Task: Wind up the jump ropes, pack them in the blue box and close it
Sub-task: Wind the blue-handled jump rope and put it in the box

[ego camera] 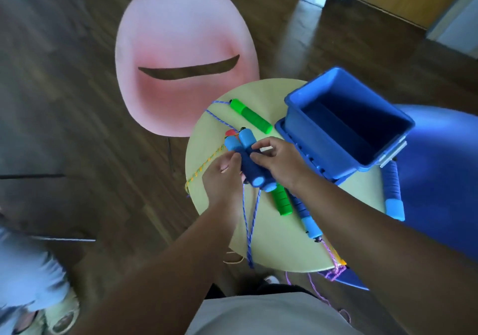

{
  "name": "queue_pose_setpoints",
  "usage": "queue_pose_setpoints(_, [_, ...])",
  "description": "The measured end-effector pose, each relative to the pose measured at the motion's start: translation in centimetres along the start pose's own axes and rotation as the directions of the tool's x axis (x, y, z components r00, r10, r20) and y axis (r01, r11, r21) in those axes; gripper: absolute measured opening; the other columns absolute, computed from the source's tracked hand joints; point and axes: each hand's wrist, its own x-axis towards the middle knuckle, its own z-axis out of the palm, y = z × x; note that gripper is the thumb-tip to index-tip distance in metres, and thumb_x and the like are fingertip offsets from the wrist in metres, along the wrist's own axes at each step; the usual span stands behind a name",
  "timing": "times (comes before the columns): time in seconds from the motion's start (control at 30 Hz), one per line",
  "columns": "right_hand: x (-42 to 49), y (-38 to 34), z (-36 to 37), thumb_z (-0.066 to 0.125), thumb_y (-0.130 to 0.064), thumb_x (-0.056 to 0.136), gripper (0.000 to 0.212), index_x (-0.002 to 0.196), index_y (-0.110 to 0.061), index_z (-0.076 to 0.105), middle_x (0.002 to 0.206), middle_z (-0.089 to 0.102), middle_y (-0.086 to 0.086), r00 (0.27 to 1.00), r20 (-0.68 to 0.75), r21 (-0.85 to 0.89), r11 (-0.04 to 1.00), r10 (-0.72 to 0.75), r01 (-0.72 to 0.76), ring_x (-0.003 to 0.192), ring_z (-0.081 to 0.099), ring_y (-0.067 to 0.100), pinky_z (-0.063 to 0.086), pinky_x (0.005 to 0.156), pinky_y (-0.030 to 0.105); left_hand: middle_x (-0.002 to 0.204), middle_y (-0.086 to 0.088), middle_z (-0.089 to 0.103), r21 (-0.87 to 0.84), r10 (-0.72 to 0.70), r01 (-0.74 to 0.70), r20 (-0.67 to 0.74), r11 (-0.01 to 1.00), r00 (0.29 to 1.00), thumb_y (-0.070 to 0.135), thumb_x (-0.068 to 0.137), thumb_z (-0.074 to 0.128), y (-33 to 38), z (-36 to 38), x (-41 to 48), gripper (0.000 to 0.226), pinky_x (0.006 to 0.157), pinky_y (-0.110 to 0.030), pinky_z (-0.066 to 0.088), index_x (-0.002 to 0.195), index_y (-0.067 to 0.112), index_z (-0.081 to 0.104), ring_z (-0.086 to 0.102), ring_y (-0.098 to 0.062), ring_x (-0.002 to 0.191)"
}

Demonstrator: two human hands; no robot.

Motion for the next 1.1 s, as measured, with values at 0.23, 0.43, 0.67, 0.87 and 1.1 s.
queue_pose_setpoints(0.23, [-1.2, -6.9, 7.0, 0.057, -0.012, 0.097, 0.028, 0.119, -0.024, 0.069, 0.104, 0.075, 0.003, 0.983, 0.129, 0.019, 0.991, -0.132, 0.130, 0.090, 0.072, 0.023, 0.060, 0.069, 0.030, 0.115, -0.006, 0.076, -0.057, 0.006, -0.004, 0.040, 0.998, 0.999, 0.015, 0.099, 0.067, 7.6, -8.1, -1.1, 0.029, 0.071, -0.042, 0.064, 0.128, 0.015, 0.066, 0.076, -0.026, 0.103])
queue_pose_setpoints(0.43, [-1.4, -11.1, 12.3, 0.073, -0.015, 0.091, 0.024, 0.112, -0.015, 0.063, 0.110, 0.074, -0.001, 0.980, 0.167, 0.213, 0.974, -0.111, 0.074, 0.099, 0.073, 0.019, 0.062, 0.084, 0.046, 0.118, -0.011, 0.073, -0.049, 0.158, -0.159, -0.032, 0.986, 0.987, 0.003, 0.094, 0.071, 11.8, -12.5, -1.5, 0.027, 0.081, -0.046, 0.064, 0.120, 0.007, 0.063, 0.076, -0.032, 0.099])
queue_pose_setpoints(0.67, [-1.7, -13.8, 13.0, 0.076, 0.009, 0.081, 0.056, 0.127, -0.019, 0.060, 0.131, 0.065, -0.006, 0.952, 0.279, 0.285, 0.957, -0.127, 0.044, 0.106, 0.072, 0.024, 0.063, 0.070, 0.044, 0.116, -0.011, 0.075, -0.055, 0.171, -0.168, 0.052, 0.984, 0.984, 0.010, 0.094, 0.074, 13.7, -13.2, 0.9, 0.019, 0.081, -0.037, 0.062, 0.112, 0.011, 0.070, 0.077, -0.023, 0.098])
queue_pose_setpoints(0.87, [0.0, -14.6, 11.5, 0.071, 0.014, 0.079, 0.055, 0.124, -0.017, 0.064, 0.125, 0.069, -0.001, 0.985, 0.161, 0.288, 0.958, -0.063, 0.014, 0.097, 0.074, 0.021, 0.062, 0.069, 0.042, 0.092, 0.005, 0.068, 0.204, 0.167, -0.214, 0.225, 0.955, 0.960, 0.018, 0.104, 0.059, 15.7, -12.7, 3.8, 0.016, 0.071, -0.024, 0.056, 0.113, 0.018, 0.073, 0.063, 0.001, 0.067])
queue_pose_setpoints(1.1, [0.0, -15.7, 5.2, 0.065, 0.006, 0.068, 0.059, 0.123, -0.013, 0.067, 0.127, 0.070, 0.014, 0.941, 0.338, 0.271, 0.956, 0.012, -0.109, 0.102, 0.069, 0.028, 0.058, 0.078, 0.041, 0.127, 0.012, 0.058, 0.418, 0.403, -0.745, 0.649, 0.520, 0.645, 0.028, 0.099, 0.065, 22.5, -11.4, 9.8, 0.028, 0.082, -0.009, 0.046, 0.121, 0.043, 0.056, 0.054, -0.005, 0.118])
